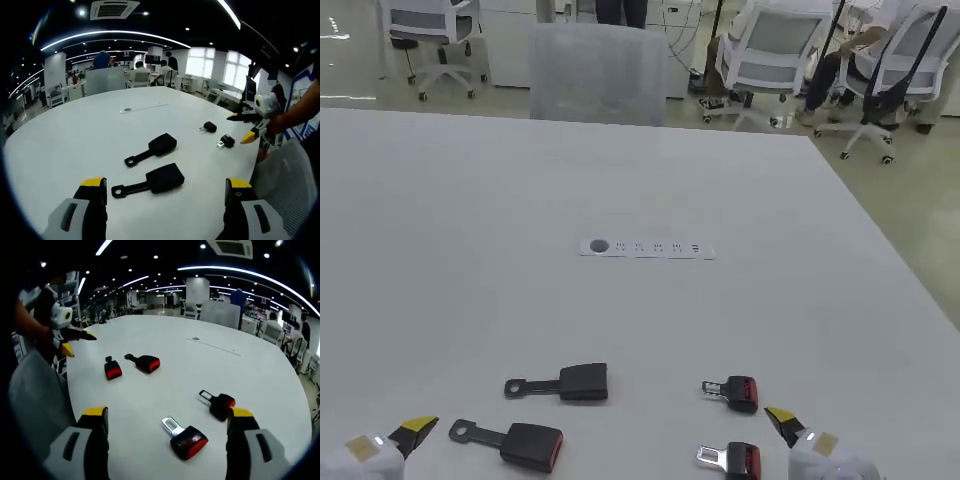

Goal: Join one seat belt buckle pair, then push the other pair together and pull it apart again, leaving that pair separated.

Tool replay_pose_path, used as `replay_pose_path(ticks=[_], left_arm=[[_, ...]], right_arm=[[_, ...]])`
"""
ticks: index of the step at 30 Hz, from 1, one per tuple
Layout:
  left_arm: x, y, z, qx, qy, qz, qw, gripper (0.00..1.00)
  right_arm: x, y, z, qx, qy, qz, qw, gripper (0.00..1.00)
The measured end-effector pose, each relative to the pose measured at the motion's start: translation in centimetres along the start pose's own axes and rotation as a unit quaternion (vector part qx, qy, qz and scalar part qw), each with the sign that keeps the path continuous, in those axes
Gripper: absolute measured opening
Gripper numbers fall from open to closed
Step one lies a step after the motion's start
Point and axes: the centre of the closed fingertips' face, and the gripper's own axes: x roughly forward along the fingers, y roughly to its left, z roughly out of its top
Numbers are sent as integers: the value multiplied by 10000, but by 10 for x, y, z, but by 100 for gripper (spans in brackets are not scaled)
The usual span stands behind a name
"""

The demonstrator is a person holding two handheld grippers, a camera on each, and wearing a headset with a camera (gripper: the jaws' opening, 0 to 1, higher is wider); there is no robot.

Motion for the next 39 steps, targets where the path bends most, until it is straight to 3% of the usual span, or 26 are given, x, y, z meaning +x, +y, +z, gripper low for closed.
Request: replay_pose_path(ticks=[13, 18, 39], left_arm=[[0, 10, 10, 82, -331, 309, 9989, 100], [1, 13, 11, 62, -368, 377, 9986, 100], [0, 10, 15, -22, -306, 167, 9994, 100]], right_arm=[[-2, -3, 0, 20, -7, -27, 10000, 100], [-2, -3, 0, 33, -12, -37, 10000, 100], [-2, 1, 3, 176, -43, -22, 9998, 100]])
